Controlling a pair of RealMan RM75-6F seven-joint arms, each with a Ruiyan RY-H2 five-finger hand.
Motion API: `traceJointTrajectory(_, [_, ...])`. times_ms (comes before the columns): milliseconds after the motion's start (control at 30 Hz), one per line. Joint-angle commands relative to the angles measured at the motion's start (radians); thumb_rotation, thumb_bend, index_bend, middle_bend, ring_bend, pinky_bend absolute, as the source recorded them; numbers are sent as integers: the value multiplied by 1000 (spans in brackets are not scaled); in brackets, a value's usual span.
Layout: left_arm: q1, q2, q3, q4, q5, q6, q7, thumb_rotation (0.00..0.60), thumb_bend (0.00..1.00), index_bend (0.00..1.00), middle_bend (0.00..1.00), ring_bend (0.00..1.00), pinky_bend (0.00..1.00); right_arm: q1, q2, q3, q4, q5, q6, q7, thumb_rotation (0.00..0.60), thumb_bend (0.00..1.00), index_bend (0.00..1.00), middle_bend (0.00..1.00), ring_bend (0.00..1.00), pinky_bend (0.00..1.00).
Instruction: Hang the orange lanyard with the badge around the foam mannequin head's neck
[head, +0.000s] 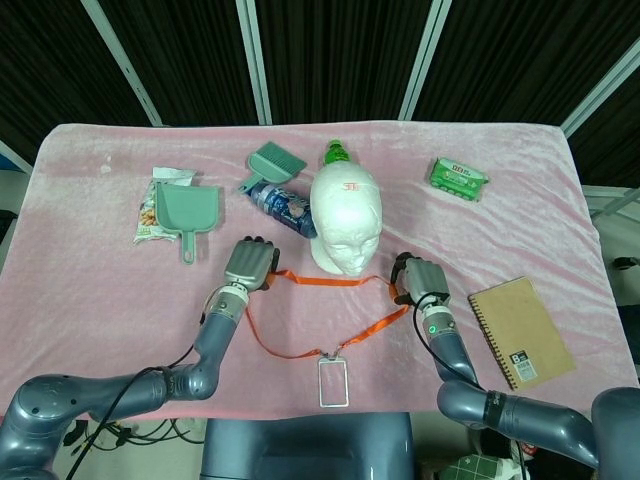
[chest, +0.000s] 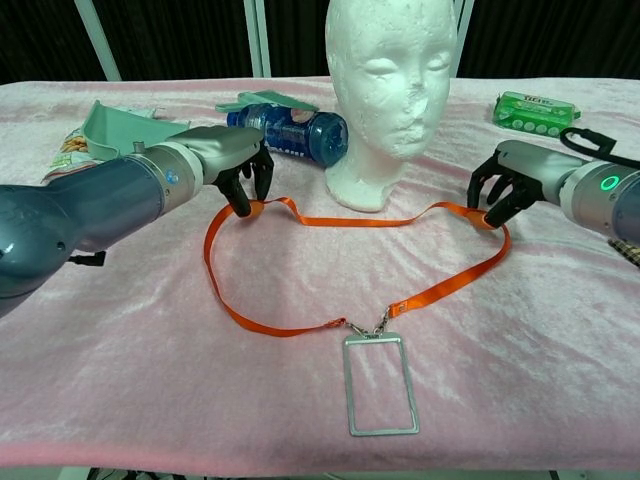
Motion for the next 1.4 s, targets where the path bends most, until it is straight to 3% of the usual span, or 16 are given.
traceJointTrajectory(33, [34,67,17,-103,66,23,-40,600,456,630,402,246,265,-36,52,0,-73,-43,30,36,600,510,808,244,292,288])
traceJointTrajectory(233, [90,187,59,-287,181,70,-84,600,456,630,402,246,264,-118,172,-15,-238,-134,83,111,600,511,808,245,293,288])
traceJointTrajectory(533, [142,326,92,-483,339,130,-137,600,454,630,402,246,264,-261,368,-61,-469,-366,208,217,600,511,808,257,299,288])
traceJointTrajectory(767, [146,352,53,-542,396,152,-209,600,452,633,402,246,264,-277,469,2,-543,-441,252,271,600,511,808,258,303,288])
traceJointTrajectory(967, [124,359,6,-559,410,171,-200,600,451,634,403,246,264,-251,532,71,-574,-416,249,267,600,511,808,260,305,288])
traceJointTrajectory(1167, [87,345,-64,-537,384,202,-154,600,451,636,404,246,264,-171,584,144,-551,-302,172,227,600,511,808,262,305,288])
traceJointTrajectory(1400, [54,329,-131,-475,303,211,-135,600,451,637,403,246,264,-64,582,206,-467,-122,41,242,600,511,808,262,307,288])
